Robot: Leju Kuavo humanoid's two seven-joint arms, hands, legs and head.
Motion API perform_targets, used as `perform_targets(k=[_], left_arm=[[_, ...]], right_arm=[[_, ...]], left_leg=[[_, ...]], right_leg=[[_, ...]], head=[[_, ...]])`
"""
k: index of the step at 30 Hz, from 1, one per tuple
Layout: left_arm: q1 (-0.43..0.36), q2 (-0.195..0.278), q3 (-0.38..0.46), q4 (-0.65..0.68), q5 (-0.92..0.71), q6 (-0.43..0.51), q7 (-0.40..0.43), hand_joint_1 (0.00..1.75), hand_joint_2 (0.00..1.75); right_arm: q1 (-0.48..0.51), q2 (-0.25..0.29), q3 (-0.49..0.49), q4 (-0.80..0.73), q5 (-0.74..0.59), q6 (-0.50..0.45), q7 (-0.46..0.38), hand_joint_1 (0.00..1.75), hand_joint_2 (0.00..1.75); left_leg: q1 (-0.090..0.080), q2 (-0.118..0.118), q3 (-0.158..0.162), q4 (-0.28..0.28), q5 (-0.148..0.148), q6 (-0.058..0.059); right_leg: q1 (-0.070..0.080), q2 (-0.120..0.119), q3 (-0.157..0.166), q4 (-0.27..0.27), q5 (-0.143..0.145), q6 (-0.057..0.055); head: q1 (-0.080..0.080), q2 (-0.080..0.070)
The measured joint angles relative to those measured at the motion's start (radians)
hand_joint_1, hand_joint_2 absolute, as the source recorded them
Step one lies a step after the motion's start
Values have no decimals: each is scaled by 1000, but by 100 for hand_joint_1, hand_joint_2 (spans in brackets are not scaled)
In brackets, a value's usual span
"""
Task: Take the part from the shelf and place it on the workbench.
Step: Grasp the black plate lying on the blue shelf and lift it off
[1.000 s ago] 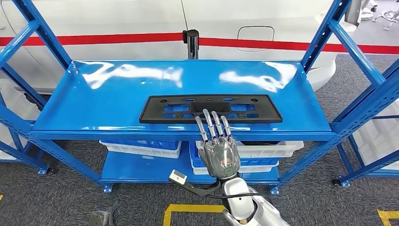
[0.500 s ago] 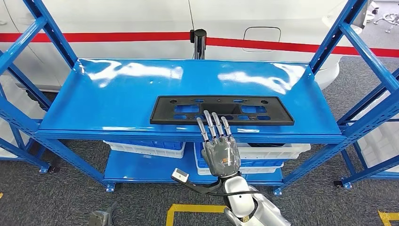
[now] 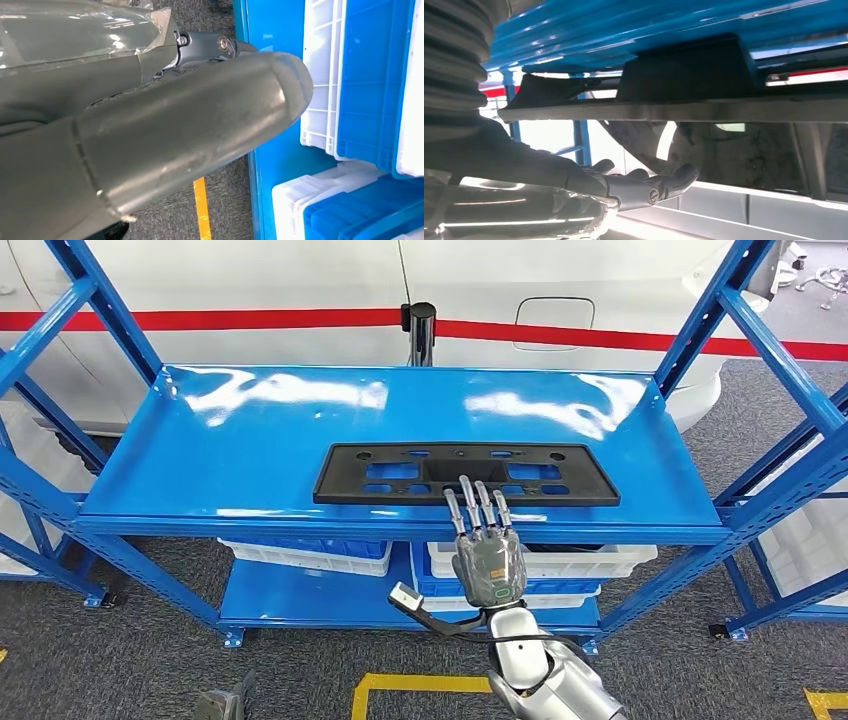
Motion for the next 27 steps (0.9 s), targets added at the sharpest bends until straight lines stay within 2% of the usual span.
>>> perform_targets(k=[14,27], left_arm=[[-3,0,-22,-1,10,-1,0,0,0],[-9,0,-32,-1,21,-8,0,0,0]], right_arm=[[-44,11,-13,98,0,-64,30,0,175],[-76,35,-29,130,0,-65,30,0,175]], left_leg=[[1,0,0,0,0,0],[1,0,0,0,0,0]], right_leg=[[0,0,0,0,0,0],[0,0,0,0,0,0]], head=[[0,0],[0,0]])
